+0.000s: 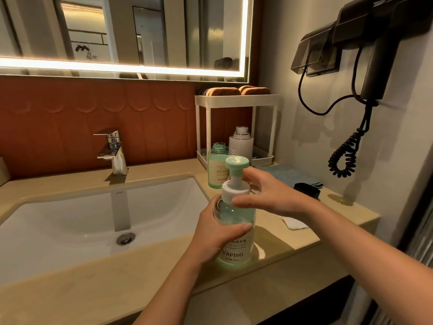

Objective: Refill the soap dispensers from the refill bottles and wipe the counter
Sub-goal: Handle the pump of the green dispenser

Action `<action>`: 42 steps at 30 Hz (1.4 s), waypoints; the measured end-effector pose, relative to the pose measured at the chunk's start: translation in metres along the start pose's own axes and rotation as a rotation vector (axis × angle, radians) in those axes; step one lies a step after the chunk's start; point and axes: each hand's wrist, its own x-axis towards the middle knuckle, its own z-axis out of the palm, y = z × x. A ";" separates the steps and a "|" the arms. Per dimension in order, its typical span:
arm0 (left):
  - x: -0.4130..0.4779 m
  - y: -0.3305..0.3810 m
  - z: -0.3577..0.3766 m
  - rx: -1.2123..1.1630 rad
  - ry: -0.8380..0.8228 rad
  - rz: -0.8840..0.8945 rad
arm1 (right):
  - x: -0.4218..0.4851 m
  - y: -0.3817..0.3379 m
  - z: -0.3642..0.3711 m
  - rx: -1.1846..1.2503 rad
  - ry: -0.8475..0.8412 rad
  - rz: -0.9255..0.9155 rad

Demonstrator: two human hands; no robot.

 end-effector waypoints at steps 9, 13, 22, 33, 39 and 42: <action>-0.001 -0.001 0.002 0.001 0.037 -0.013 | -0.027 0.002 -0.012 0.076 0.182 0.003; -0.002 0.001 0.004 -0.002 0.047 -0.004 | -0.022 -0.021 0.016 -0.062 0.182 0.071; -0.002 0.000 0.004 0.038 0.090 -0.022 | -0.014 -0.035 0.034 -0.138 0.392 0.052; -0.003 0.002 0.005 0.010 0.072 -0.007 | -0.020 -0.016 0.012 0.167 0.100 0.087; -0.001 0.000 0.005 0.038 0.074 0.009 | -0.016 -0.019 0.038 -0.150 0.420 0.094; -0.001 0.001 0.006 0.026 0.095 -0.003 | -0.016 -0.020 0.036 -0.205 0.468 0.052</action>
